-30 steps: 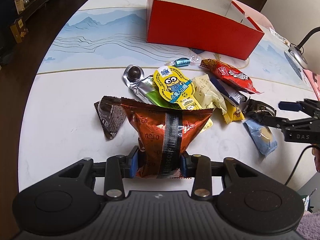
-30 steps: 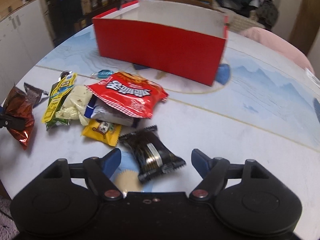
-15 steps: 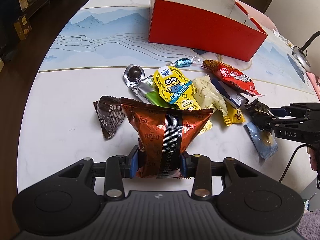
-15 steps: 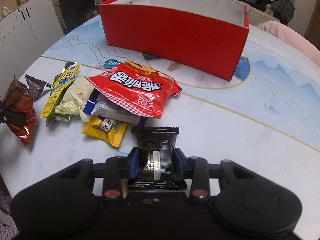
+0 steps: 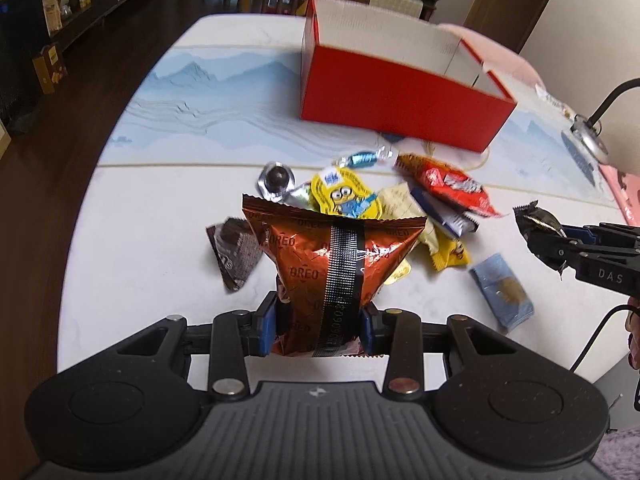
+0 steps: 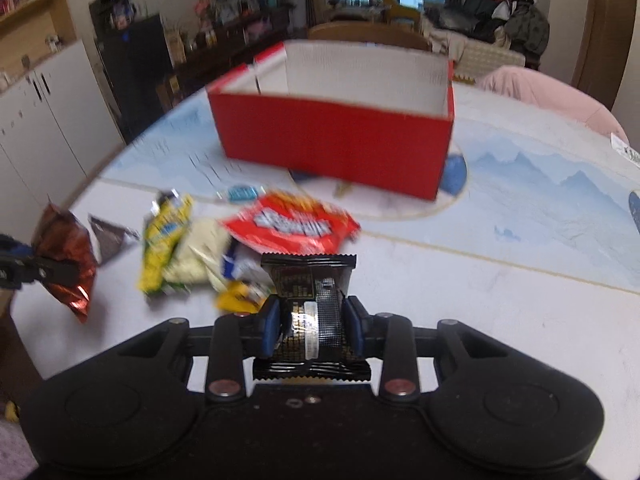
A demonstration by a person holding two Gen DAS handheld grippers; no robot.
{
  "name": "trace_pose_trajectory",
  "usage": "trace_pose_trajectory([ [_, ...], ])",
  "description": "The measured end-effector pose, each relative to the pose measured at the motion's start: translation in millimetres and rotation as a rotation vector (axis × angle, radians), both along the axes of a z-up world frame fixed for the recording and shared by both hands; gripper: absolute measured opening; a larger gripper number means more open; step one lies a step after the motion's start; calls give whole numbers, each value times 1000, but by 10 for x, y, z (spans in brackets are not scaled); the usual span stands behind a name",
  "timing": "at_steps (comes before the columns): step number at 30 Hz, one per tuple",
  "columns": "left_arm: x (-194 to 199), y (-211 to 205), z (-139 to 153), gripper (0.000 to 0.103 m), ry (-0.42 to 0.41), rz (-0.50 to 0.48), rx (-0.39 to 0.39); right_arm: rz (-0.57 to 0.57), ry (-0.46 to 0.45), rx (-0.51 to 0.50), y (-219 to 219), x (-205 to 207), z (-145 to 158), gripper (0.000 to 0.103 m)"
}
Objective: Organize snacks
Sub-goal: 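Carry the Oreo bag and chocolate bar with both grippers into the red box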
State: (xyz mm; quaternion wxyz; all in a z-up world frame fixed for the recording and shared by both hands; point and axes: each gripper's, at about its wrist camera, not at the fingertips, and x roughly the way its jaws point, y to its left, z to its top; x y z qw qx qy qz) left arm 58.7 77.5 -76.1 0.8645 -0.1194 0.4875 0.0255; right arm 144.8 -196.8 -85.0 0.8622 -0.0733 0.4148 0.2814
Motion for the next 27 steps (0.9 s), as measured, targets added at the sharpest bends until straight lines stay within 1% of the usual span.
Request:
trace_pose_trajectory([
  [4, -80, 67, 136, 38, -27, 7, 7, -1, -33, 42, 112, -66, 208, 34],
  [9, -175, 188, 341, 38, -84, 25, 28, 21, -78, 81, 286, -105, 441, 34],
  [13, -233, 319, 512, 38, -129, 50, 41, 45, -111, 99, 452, -124, 590, 34],
  [17, -241, 442, 660, 38, -152, 72, 66, 70, -123, 111, 627, -98, 689, 34],
  [22, -125, 572, 819, 38, -164, 102, 82, 91, -121, 117, 792, 56, 761, 34],
  [27, 178, 586, 922, 38, -167, 113, 94, 119, -129, 125, 863, 370, 841, 34],
])
